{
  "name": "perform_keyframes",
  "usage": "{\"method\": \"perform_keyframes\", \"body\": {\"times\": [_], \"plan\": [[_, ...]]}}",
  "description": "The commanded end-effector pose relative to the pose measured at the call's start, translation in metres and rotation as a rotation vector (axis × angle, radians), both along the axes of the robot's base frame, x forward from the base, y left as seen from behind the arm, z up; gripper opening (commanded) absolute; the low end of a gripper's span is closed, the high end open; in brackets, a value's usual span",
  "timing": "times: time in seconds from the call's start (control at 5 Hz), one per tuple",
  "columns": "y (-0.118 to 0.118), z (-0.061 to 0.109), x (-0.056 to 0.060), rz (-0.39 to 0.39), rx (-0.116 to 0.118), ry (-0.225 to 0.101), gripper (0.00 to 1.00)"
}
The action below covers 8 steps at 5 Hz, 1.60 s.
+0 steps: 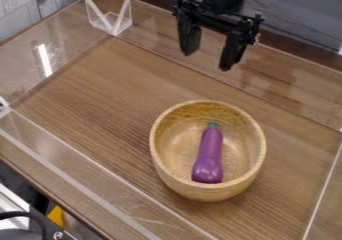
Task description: Remove the purple eggplant from inside the brown bowl and put it on the table
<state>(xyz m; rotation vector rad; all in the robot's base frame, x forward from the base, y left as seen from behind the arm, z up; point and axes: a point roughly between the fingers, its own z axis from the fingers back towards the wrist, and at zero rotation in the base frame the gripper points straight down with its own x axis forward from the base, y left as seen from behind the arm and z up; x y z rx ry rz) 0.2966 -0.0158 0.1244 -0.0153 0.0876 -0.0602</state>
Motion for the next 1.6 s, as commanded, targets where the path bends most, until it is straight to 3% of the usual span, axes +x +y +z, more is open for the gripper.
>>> {"method": "perform_keyframes", "body": {"times": [0.0, 0.4, 0.6, 0.8, 1.2, 1.4], "plan": [[-0.008, 0.017, -0.004, 0.015, -0.014, -0.061, 1.0], [0.002, 0.012, -0.043, 0.102, -0.034, -0.039, 1.0], [-0.007, 0.011, -0.056, 0.095, -0.051, -0.04, 1.0], [-0.013, 0.011, -0.066, 0.081, -0.061, -0.04, 1.0], [-0.031, 0.007, -0.07, 0.152, -0.081, -0.049, 1.0], [-0.043, 0.01, -0.08, 0.096, -0.088, -0.054, 1.0]]}}
